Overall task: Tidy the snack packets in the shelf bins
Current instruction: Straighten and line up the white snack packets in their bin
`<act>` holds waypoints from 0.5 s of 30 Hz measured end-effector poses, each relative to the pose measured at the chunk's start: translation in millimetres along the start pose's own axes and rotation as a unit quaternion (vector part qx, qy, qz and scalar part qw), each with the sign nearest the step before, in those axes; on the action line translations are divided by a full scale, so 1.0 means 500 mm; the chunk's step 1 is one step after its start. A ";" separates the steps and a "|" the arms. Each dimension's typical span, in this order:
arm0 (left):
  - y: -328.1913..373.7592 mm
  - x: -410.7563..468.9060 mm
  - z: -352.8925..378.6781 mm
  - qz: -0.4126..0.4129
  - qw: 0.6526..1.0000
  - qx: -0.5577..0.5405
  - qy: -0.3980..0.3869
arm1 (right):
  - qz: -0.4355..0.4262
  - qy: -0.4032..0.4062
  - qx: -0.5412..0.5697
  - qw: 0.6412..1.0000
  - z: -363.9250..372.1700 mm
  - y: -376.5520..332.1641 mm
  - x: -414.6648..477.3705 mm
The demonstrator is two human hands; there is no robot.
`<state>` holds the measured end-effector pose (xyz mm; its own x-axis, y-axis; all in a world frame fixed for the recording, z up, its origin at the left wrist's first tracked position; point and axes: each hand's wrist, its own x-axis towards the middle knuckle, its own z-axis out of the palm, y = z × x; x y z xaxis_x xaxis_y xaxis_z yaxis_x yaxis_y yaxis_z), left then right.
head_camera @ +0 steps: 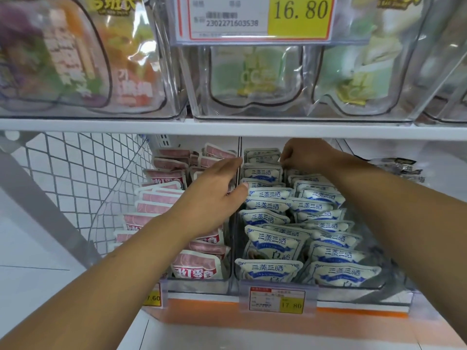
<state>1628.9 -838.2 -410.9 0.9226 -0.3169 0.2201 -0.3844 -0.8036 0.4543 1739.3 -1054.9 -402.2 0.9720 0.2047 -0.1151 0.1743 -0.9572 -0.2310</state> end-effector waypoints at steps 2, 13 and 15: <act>-0.002 0.001 0.001 0.001 1.000 0.003 -0.003 | -0.013 0.024 0.059 0.998 -0.001 -0.012 0.001; -0.005 -0.001 0.005 -0.008 1.000 -0.008 -0.006 | -0.040 0.089 0.170 0.981 0.046 -0.034 0.014; -0.004 0.001 0.006 -0.013 1.000 -0.011 -0.005 | -0.045 0.089 0.160 0.982 0.050 -0.039 0.015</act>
<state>1630.3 -838.1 -414.3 0.9326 -0.3014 0.1988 -0.3607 -0.8003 0.4789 1739.1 -1029.6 -422.5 0.9719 0.2197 0.0845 0.2307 -0.8176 -0.5276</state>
